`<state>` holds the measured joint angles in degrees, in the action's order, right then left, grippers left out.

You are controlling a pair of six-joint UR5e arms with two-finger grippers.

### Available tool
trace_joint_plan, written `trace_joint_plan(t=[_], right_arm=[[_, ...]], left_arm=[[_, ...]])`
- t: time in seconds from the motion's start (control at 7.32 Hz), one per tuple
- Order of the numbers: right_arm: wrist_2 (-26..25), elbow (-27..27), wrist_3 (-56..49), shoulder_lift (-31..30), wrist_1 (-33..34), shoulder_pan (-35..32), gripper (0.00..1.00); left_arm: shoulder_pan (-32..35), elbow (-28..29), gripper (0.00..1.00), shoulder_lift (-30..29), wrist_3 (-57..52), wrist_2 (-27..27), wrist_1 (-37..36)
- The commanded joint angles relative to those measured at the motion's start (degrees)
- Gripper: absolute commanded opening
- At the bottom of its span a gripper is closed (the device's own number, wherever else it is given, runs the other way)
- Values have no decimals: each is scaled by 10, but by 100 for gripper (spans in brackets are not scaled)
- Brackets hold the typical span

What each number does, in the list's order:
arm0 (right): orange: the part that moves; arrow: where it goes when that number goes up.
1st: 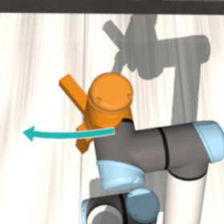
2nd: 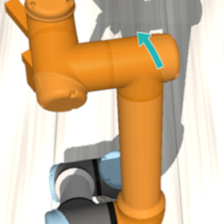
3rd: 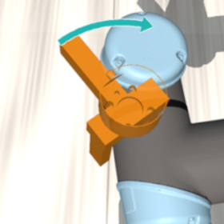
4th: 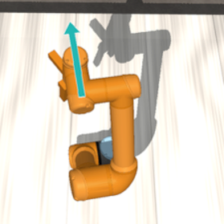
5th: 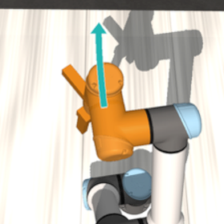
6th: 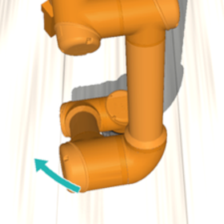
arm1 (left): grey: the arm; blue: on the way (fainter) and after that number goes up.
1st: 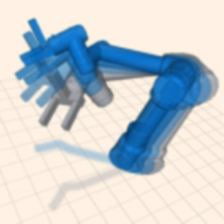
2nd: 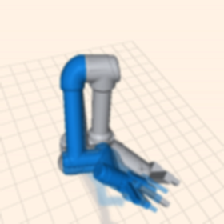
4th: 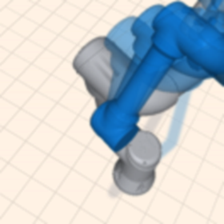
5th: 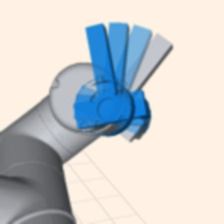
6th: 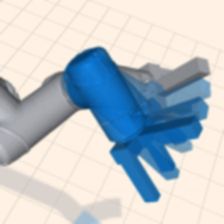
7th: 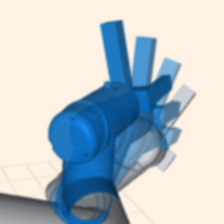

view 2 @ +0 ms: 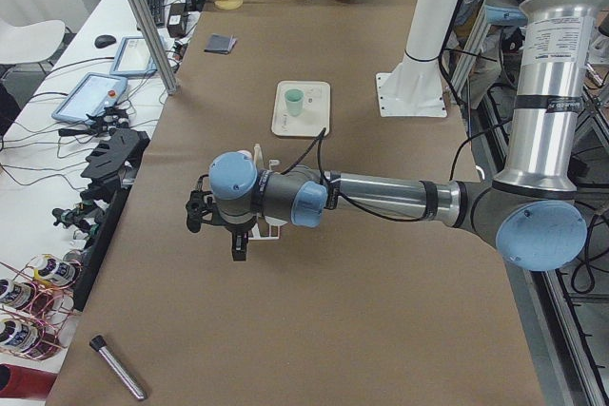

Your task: Pick up and place green cup on tray

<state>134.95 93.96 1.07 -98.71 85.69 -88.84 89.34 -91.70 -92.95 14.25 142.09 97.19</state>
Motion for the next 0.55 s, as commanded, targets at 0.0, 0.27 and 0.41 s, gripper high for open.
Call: trace_joint_plan(t=[0.0,0.27,0.41], right_arm=[[0,0,0,-1,1,0,100],[0,0,1,-2,1,1,100],[0,0,1,-2,1,0,100]], left_arm=[[-6,-4,98,1,4,2,-18],[-7,-7,98,0,1,-1,-17],[-9,-8,98,0,-4,-1,-13]])
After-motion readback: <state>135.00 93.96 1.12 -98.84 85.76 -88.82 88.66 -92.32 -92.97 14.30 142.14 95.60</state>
